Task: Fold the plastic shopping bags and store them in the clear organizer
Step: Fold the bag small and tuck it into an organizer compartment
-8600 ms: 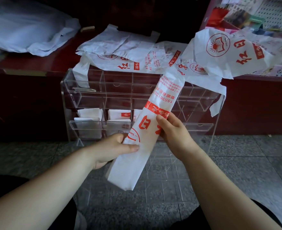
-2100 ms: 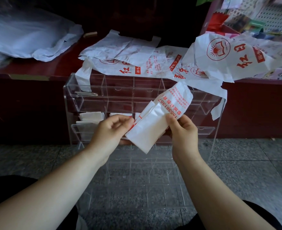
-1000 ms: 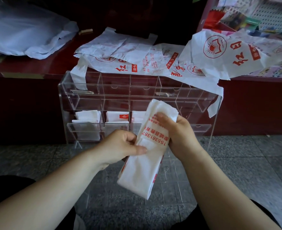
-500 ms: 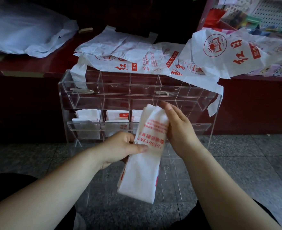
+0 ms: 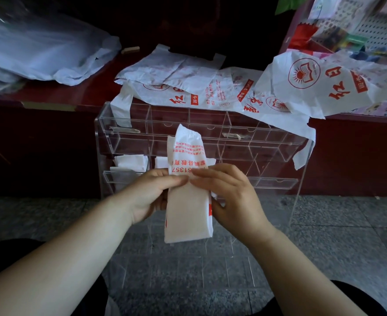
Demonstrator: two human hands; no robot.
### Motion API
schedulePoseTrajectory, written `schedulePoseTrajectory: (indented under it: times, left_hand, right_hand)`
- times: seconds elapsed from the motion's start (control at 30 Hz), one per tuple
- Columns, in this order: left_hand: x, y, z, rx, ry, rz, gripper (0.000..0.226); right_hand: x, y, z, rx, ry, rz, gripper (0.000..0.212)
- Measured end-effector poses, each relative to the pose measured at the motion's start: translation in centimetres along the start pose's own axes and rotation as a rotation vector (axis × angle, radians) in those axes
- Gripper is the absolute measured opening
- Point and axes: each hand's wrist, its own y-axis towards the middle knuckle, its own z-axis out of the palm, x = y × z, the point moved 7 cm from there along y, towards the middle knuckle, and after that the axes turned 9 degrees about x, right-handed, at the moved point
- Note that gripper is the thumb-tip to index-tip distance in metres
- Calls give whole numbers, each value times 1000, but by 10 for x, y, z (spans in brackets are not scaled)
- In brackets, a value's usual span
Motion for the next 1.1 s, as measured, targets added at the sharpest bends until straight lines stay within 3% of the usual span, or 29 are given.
schedulePoseTrajectory:
  times: [0.1, 0.27, 0.4, 0.5, 0.57, 0.7, 0.83, 0.9, 1.0, 1.1]
  left_hand:
    - [1, 1, 4, 19, -9, 18, 14]
    - [-4, 1, 10, 60, -169, 56, 20]
    - [-8, 4, 2, -30, -196, 134, 30]
    - [-6, 9, 5, -12, -134, 156, 20]
    - [-6, 7, 11, 31, -140, 156, 35]
    - [-9, 4, 15, 65, -153, 227, 41]
    - [-15, -4, 22, 92, 44, 319, 70]
    - [-14, -4, 17, -14, 67, 350, 54]
    - [-10, -3, 4, -196, -113, 332, 19]
    - [-11, -3, 0, -214, -157, 335, 25]
  right_hand:
    - [2, -1, 3, -5, -1, -19, 20]
    - [-1, -3, 2, -24, 158, 69, 23]
    - [-9, -7, 11, 13, 359, 317, 23]
    - [-17, -11, 15, -3, 529, 522, 20]
    - [-23, -14, 15, -26, 619, 626, 23]
    - [-30, -18, 13, -111, 770, 755, 19]
    - [-30, -18, 15, -55, 752, 769, 21]
    - [-25, -16, 18, -4, 721, 744, 24]
    - [-22, -16, 17, -94, 694, 737, 28]
    - [-27, -23, 28, -84, 875, 886, 28]
